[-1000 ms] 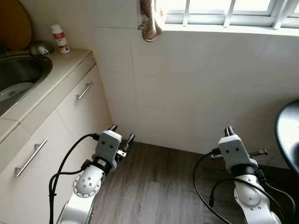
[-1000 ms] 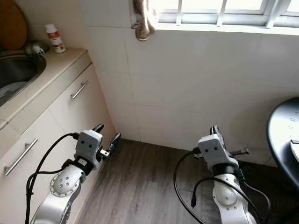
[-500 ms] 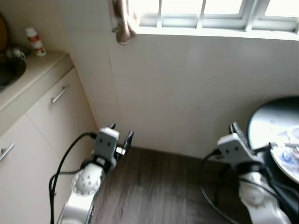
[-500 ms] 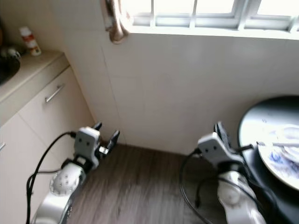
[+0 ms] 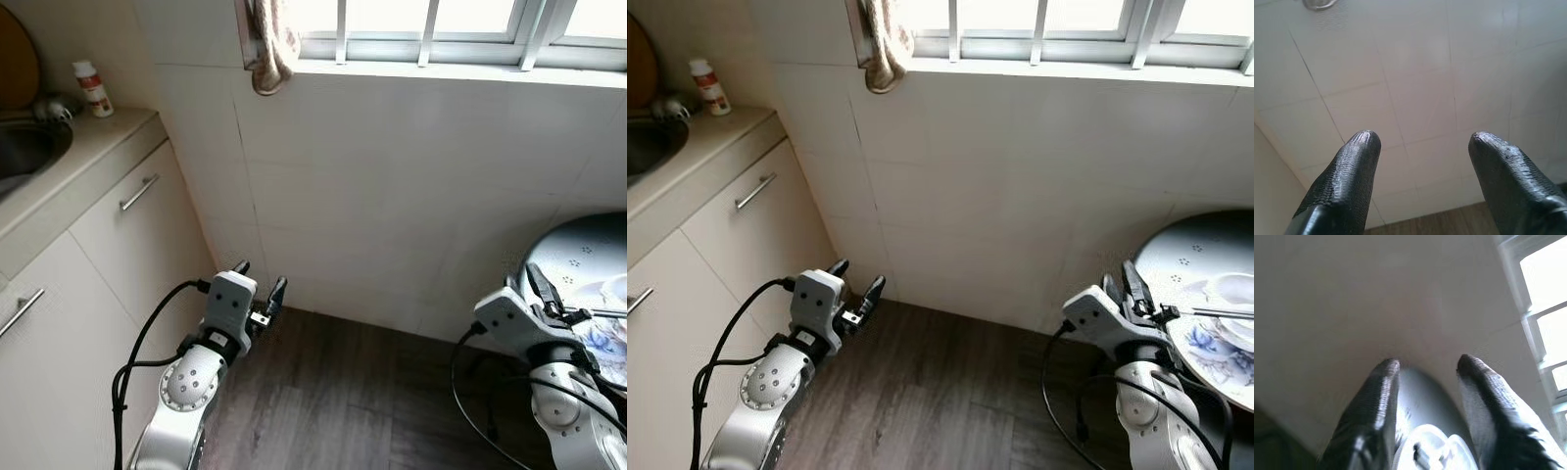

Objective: Kitchen organization

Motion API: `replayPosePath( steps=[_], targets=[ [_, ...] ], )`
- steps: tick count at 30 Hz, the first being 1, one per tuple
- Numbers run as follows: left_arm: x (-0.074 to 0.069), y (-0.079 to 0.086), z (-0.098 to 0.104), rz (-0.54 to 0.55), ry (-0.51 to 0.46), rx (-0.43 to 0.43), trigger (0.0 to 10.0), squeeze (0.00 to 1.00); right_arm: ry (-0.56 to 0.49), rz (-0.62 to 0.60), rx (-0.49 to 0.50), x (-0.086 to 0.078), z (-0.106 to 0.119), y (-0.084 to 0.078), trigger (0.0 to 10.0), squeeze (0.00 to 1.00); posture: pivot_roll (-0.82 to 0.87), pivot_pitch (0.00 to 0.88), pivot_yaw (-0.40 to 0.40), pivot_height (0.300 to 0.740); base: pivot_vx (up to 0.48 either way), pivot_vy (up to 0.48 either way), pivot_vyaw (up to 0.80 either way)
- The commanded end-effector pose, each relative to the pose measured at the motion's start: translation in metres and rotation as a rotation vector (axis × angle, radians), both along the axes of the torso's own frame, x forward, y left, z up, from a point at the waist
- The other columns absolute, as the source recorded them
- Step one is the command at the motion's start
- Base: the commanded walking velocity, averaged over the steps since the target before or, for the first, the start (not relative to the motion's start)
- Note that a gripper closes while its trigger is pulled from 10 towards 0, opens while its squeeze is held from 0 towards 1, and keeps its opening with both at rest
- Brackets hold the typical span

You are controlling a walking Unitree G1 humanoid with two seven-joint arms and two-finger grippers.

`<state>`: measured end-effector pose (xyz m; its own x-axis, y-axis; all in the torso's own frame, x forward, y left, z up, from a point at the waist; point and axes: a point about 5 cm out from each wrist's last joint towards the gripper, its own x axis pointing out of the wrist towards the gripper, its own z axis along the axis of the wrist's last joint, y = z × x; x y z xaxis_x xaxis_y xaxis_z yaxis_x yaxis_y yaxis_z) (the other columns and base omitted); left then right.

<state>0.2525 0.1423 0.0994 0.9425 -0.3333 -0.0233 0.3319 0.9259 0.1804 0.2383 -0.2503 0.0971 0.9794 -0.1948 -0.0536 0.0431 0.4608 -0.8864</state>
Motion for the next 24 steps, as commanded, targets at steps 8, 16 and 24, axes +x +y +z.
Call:
replayPosePath(
  steps=[8,16,24],
  targets=[
    [0.006,0.001,0.000,0.000,-0.011,-0.007,10.0,0.00,0.062,-0.028,-0.094,0.004,-0.001,-0.013,10.0,1.00,-0.08,0.000,0.032,0.740,0.000,0.000,0.00],
    [0.008,0.000,-0.001,-0.002,-0.010,-0.015,10.0,0.00,0.112,-0.048,-0.130,0.014,0.000,-0.034,10.0,1.00,-0.07,0.000,0.027,0.740,0.000,0.000,0.00],
    [0.010,-0.001,0.000,-0.001,-0.009,-0.023,10.0,0.00,0.163,-0.056,-0.173,0.024,-0.003,-0.049,10.0,0.78,-0.07,0.000,0.023,0.740,0.000,0.000,0.00]
  ],
)
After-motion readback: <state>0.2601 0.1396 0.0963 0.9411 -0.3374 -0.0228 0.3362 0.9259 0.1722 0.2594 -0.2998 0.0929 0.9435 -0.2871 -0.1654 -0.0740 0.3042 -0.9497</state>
